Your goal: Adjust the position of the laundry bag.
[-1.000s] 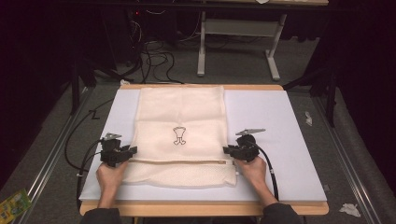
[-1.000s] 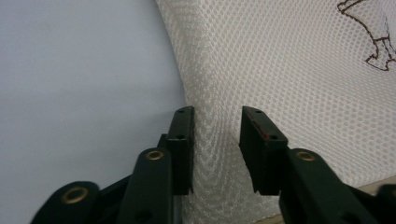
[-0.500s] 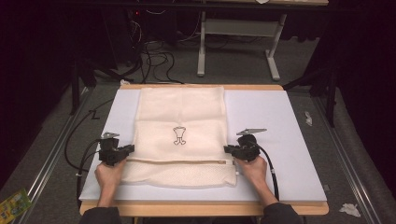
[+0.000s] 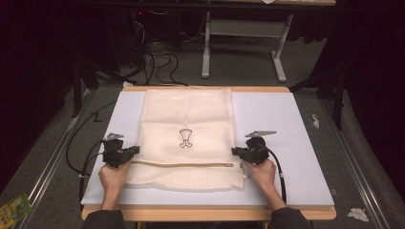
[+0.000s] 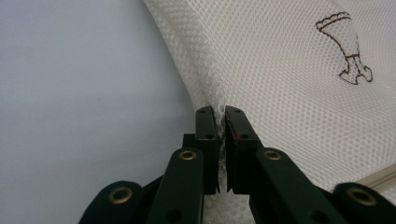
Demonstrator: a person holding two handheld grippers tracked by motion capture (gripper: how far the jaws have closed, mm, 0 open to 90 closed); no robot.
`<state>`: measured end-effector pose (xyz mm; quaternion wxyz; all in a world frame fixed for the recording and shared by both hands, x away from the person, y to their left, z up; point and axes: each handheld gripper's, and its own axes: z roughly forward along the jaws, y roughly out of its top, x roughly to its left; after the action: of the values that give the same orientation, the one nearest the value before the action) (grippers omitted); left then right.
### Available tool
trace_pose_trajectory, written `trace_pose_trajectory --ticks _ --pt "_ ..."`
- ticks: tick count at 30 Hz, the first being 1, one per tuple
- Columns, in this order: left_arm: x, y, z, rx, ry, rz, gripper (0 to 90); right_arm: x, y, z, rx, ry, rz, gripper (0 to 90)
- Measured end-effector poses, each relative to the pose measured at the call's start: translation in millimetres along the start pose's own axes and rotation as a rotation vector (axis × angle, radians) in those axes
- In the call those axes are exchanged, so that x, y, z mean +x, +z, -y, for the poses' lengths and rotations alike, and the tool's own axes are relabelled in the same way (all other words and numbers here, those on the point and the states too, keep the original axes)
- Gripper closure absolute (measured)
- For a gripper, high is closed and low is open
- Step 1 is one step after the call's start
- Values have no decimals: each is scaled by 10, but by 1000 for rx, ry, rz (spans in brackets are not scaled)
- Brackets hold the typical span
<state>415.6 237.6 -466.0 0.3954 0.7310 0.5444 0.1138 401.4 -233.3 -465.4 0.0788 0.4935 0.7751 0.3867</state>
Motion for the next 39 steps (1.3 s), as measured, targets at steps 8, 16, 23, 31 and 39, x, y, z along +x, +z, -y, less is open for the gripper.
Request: trace_pose_trajectory --ticks 8,16,23,31,39 --pt "-67 18 -37 -18 -1 33 855 -40 -90 6 -9 7 15 860" --pt "-203 90 -95 -16 31 53 856 -134 -180 56 -16 18 33 859" --pt "-312 159 -131 -12 49 74 855 -223 -294 98 -27 29 53 859" --pt "-426 230 -169 -16 57 92 856 -317 -389 140 -32 43 74 859" --pt "-541 317 -186 -8 75 123 856 -432 -512 227 -48 68 90 859"
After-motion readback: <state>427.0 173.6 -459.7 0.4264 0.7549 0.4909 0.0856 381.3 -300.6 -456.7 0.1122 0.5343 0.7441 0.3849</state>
